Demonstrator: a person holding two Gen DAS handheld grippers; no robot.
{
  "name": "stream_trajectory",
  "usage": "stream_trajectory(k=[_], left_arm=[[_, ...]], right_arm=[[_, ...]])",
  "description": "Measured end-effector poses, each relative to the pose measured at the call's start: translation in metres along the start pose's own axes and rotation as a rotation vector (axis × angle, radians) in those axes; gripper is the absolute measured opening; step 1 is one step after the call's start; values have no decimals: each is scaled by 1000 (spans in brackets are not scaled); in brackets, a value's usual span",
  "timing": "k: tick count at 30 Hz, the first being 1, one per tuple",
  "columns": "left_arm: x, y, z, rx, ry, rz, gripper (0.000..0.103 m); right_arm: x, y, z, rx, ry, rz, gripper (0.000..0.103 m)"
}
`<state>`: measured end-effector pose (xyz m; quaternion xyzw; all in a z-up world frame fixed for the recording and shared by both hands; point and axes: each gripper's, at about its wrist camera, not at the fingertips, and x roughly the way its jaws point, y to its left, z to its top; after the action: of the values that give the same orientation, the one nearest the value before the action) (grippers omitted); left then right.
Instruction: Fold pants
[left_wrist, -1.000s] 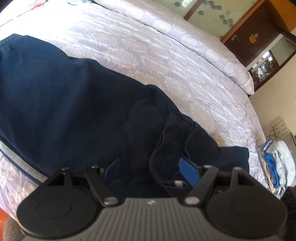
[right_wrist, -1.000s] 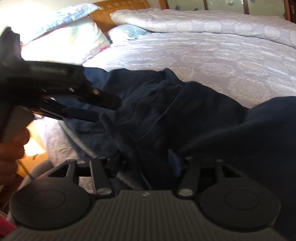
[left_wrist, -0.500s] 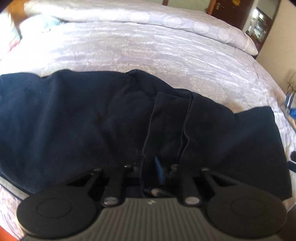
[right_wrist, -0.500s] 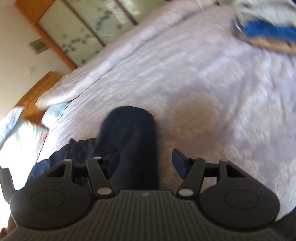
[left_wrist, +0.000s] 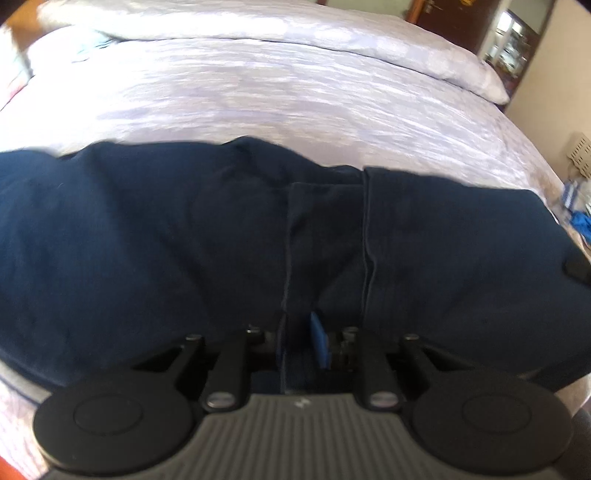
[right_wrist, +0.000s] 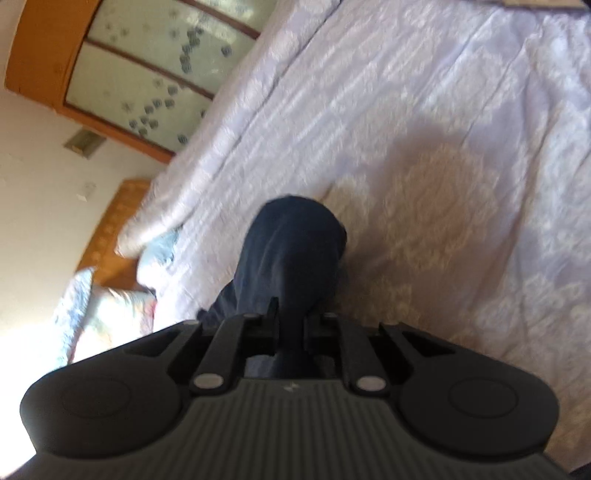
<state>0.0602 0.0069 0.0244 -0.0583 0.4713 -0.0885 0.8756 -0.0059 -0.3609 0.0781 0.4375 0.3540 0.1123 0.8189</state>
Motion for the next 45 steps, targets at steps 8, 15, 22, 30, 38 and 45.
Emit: stream_trajectory(k=[8, 15, 22, 30, 38, 45], left_arm=[[31, -106, 15, 210, 45, -106, 16], [44, -162, 4, 353, 26, -114, 19], [16, -99, 11, 186, 40, -206, 28], [11, -57, 24, 18, 48, -274, 29], [-9, -24, 21, -43, 31, -270, 39], [-28, 22, 7, -108, -1, -273, 44]], right_arm=[[-68, -34, 35, 45, -198, -72, 12], [-80, -60, 49, 2, -282, -193, 14], [-76, -59, 16, -171, -415, -550, 57], [-28, 42, -84, -877, -19, -234, 54], [28, 26, -89, -769, 131, -214, 37], [11, 27, -58, -485, 75, -143, 8]])
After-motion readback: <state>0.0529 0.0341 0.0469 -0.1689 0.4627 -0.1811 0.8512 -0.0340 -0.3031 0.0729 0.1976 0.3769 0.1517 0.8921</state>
